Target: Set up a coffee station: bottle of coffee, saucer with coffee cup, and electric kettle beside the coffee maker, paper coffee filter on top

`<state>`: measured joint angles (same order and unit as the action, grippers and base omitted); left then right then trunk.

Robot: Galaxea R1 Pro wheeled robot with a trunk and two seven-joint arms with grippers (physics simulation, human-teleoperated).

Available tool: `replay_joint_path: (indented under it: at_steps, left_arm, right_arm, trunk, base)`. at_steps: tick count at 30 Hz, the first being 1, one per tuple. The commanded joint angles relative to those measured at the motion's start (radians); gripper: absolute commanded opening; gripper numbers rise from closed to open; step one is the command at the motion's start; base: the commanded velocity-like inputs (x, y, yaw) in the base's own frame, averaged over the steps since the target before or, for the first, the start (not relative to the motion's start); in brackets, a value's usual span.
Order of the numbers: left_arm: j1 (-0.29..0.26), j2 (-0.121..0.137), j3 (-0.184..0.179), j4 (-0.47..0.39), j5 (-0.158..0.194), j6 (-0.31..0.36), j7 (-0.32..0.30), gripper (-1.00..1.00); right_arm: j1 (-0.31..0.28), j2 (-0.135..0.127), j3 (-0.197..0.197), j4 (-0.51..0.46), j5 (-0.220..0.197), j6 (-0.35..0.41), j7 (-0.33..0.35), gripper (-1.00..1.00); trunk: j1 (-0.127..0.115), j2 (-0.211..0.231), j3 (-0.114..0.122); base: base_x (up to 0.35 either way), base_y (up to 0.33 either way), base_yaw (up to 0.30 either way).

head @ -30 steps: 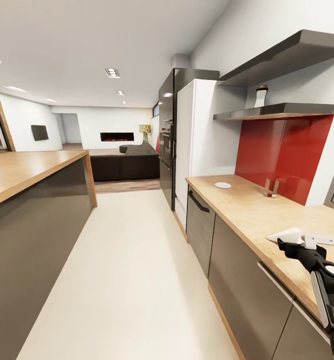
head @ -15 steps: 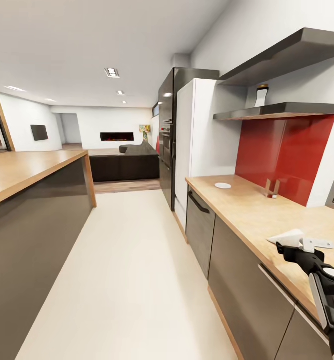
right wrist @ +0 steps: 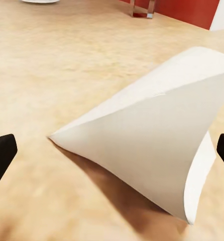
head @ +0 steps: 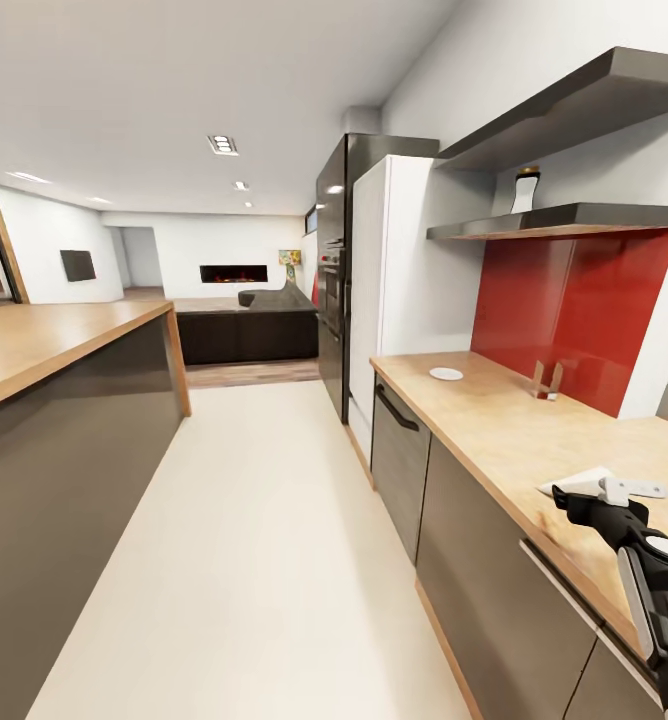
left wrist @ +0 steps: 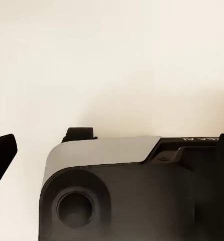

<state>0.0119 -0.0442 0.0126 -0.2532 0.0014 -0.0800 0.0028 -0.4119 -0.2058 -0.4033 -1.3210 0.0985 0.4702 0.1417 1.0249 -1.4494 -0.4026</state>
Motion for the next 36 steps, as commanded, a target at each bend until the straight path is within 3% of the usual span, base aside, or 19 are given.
replay_joint_path:
  at_steps: [1,19,24,36]
  left_arm:
    - [0.000,0.000,0.001,-0.001,0.000,-0.001,0.000,1.00]
    - [0.000,0.000,0.001,-0.001,0.000,-0.001,0.000,1.00]
    - [0.001,-0.004,0.003,-0.005,0.001,-0.001,0.000,1.00]
    - [0.001,-0.004,0.003,-0.005,0.001,-0.001,0.000,1.00]
  right_arm:
    - [-0.001,0.000,-0.002,-0.001,0.010,0.004,0.009,1.00]
    - [-0.001,-0.001,-0.002,0.034,0.010,0.000,0.009,1.00]
    - [-0.005,-0.001,0.024,0.037,0.011,-0.005,0.008,1.00]
    - [-0.005,-0.001,0.024,0.037,0.011,-0.005,0.008,1.00]
  trunk:
    - [0.000,-0.001,-0.001]
    - [0.000,-0.001,-0.001]
    - [0.000,-0.001,-0.001]
    - [0.000,-0.001,-0.001]
  base:
    - [0.006,-0.002,0.000]
    - [0.001,0.000,0.000]
    - [0.000,0.000,0.000]
    - [0.000,0.000,0.000]
